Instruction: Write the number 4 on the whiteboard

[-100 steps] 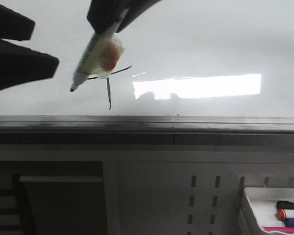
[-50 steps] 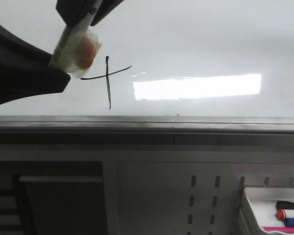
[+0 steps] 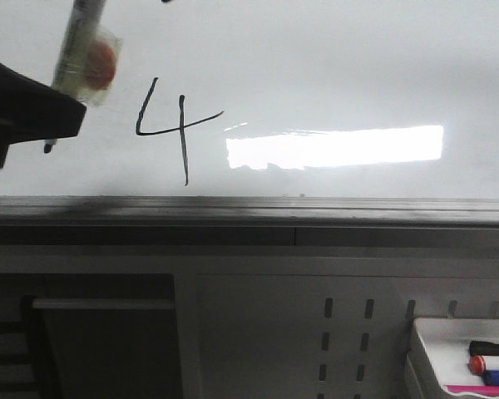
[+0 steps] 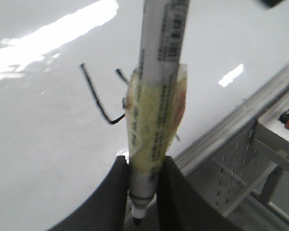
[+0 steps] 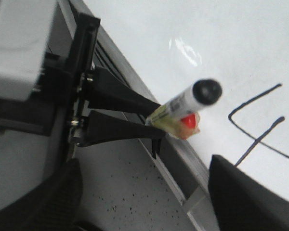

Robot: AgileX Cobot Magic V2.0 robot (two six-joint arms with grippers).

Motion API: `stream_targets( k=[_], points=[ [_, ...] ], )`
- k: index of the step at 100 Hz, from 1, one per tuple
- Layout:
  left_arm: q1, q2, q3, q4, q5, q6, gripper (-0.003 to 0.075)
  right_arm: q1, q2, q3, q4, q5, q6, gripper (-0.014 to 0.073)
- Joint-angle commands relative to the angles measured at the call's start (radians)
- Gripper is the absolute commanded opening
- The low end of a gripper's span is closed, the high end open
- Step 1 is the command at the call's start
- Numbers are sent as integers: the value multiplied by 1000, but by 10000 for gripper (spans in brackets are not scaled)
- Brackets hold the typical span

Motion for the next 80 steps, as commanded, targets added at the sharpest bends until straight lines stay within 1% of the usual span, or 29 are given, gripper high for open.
stream_targets(
  k=[1, 10, 21, 36, 47, 50, 57, 69, 74, 80],
  points=[
    [20, -9, -83, -200, 83, -14, -20, -3, -51, -32, -14, -96, -10, 490],
    [53, 7, -137, -321, 171, -14, -20, -3, -54, -32, -18, -89, -10, 465],
    [108, 42, -180, -411, 207, -14, -20, -3, -54, -32, -18, -80, -10, 449],
    [157, 109, -230, -450, 285, -14, -20, -1, -67, -32, -17, -91, -10, 448],
    [166, 157, -243, -452, 280, -14, -13, -1, -70, -32, -17, -99, -10, 448],
    [166, 165, -246, -452, 276, -14, 0, -1, -71, -32, -17, -97, -10, 448],
    [166, 170, -246, -452, 268, -14, 61, -1, -73, -32, -17, -92, -10, 448],
    [166, 170, -246, -452, 250, -14, 226, -1, -73, -32, -17, -90, -10, 448],
    [166, 170, -246, -452, 240, -14, 277, -1, -73, -32, -17, -90, -10, 448],
    [166, 170, -246, -452, 234, -14, 308, -1, -77, -32, -17, -90, -10, 448]
  ],
)
